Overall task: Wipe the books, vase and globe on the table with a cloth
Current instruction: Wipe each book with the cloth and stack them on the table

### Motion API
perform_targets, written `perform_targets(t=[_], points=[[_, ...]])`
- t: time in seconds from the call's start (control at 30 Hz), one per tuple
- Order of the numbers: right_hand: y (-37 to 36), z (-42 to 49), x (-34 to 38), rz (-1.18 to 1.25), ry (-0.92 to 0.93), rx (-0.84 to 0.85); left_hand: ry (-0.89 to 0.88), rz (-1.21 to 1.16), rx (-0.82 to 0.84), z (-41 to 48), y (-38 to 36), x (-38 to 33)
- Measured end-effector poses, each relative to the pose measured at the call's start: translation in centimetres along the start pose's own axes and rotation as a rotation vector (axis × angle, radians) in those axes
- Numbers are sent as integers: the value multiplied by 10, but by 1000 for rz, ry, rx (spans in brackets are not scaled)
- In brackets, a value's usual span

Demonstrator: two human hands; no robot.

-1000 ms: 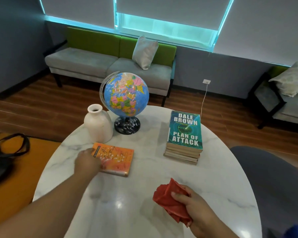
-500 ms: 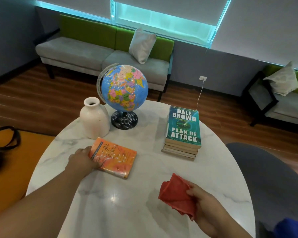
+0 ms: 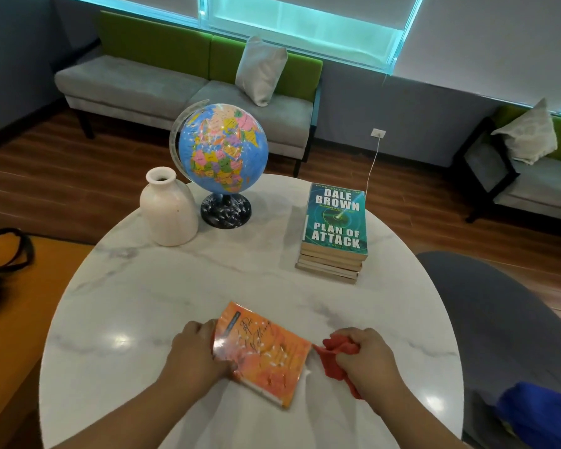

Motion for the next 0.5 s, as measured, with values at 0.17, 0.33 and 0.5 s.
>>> perform_targets(t=[0.17,0.33,0.5], points=[[-18,1,-22,36,121,43,-49,-24,-12,-9,-16,0],[-26,8,-44,-248,125,119,-60,-56,-28,-10,-16,3],[-28,12,-55,-333,215,43,-70,-49,-27,-10,-17,4]])
Point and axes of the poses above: each hand's wrist, its own z-axis towards the middle knuckle, its own y-axis out of the back of the hand, x = y × z, the point moved 1 cm from there along z, towards the middle knuckle, and after that the axes turned 13 degrees about -y, right-handed, at the moved point
